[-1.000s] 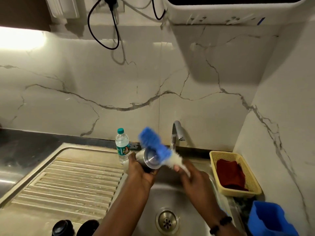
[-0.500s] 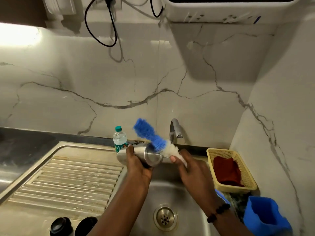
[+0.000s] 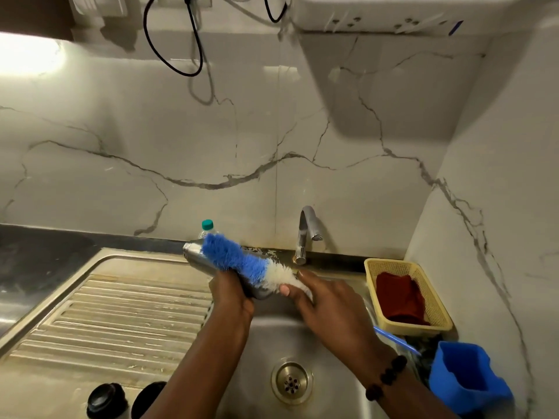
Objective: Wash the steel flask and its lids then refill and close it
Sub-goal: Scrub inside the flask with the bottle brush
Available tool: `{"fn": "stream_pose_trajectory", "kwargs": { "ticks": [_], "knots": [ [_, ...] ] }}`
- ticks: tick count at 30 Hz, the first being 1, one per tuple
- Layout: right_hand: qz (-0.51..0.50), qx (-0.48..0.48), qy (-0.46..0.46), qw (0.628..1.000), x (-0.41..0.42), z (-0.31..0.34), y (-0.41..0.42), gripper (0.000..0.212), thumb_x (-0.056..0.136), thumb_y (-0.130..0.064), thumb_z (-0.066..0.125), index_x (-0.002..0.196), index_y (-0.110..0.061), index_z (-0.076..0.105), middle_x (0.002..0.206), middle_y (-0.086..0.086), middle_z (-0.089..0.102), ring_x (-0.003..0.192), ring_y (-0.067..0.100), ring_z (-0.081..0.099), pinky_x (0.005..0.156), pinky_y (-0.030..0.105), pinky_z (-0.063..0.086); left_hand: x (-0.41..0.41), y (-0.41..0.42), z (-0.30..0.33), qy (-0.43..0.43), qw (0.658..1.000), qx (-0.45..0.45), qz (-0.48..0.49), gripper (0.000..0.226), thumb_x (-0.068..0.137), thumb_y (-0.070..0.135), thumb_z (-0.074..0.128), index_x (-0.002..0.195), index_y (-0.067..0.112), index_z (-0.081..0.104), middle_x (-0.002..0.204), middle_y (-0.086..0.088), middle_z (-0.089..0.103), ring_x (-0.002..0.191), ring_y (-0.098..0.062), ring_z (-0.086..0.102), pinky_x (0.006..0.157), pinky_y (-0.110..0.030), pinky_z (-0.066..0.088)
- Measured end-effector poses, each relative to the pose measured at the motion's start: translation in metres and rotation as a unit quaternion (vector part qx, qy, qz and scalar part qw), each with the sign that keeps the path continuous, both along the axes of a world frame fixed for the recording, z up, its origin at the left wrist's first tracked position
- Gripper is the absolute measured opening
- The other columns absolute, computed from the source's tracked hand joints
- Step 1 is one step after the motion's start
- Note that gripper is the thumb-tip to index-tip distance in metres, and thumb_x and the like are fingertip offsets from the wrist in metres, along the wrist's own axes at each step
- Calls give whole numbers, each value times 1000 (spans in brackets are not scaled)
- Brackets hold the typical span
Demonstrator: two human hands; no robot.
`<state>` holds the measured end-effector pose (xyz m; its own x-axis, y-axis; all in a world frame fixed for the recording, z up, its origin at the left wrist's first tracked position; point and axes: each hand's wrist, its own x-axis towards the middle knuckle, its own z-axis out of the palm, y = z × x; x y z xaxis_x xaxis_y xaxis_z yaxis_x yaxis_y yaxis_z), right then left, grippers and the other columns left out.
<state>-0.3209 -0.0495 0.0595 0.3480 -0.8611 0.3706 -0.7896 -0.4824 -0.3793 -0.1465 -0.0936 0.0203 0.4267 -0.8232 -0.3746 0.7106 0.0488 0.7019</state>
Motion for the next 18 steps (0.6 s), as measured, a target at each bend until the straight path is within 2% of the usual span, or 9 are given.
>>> {"fn": "stream_pose_trajectory", "kwargs": {
  "ticks": [2,4,7,9,11,13,15,17,18],
  "knots": [
    [15,37,-15,999,1,3,1,56,93,-67,33,138,-39,48,109,-6,71,99,9,63,82,29,51,5,-2,0,6,1000,-7,-8,53,87,46,65,124,9,61,110,-14,67,101,-32,66,78,-46,57],
    [15,76,-69,995,3,8,0,57,90,-69,37,135,-38,53,110,-9,71,100,7,63,85,30,51,8,-3,2,35,999,-12,-7,76,71,56,74,132,11,60,118,-13,69,107,-32,68,91,-52,55],
    [14,132,-115,984,-1,13,-8,75,79,-81,35,133,-34,57,121,-10,68,109,7,61,92,32,50,12,-8,-1,38,999,-1,-21,101,45,62,88,131,15,62,125,-15,69,112,-35,68,101,-60,49],
    [13,151,-104,983,-2,20,-11,65,86,-70,46,135,-28,57,126,-7,66,111,9,60,93,29,48,22,-15,-14,48,998,10,-38,106,39,61,95,130,15,64,127,-16,68,114,-38,66,100,-62,48],
    [26,169,-100,980,-6,22,-15,59,91,-61,51,137,-24,55,133,-4,62,117,10,58,94,25,44,25,-12,-9,48,996,2,-70,104,46,60,93,134,15,61,134,-17,63,119,-39,63,101,-62,47],
    [37,192,-97,976,-10,25,-21,58,91,-61,51,135,-25,57,133,-6,61,117,8,58,90,21,41,21,0,10,32,995,-18,-88,95,59,59,85,136,9,58,132,-18,63,114,-37,65,91,-54,56],
    [48,197,-100,974,-14,27,-25,53,91,-63,49,125,-26,64,116,-8,69,98,3,64,76,14,42,18,3,17,43,994,-45,-85,75,78,57,68,133,7,57,117,-19,68,99,-33,69,69,-43,62],
    [64,226,-139,962,-16,27,-21,41,93,-58,50,110,-26,68,90,-11,67,73,-1,61,61,9,41,17,8,21,78,993,-50,-80,59,91,55,56,123,5,61,100,-17,73,84,-29,72,59,-38,62],
    [68,247,-178,950,-17,25,-19,34,93,-56,52,105,-29,69,84,-11,66,69,0,61,59,11,45,14,10,24,106,990,-46,-81,53,93,53,54,115,5,63,88,-16,74,75,-27,72,55,-36,61]
  ]
}}
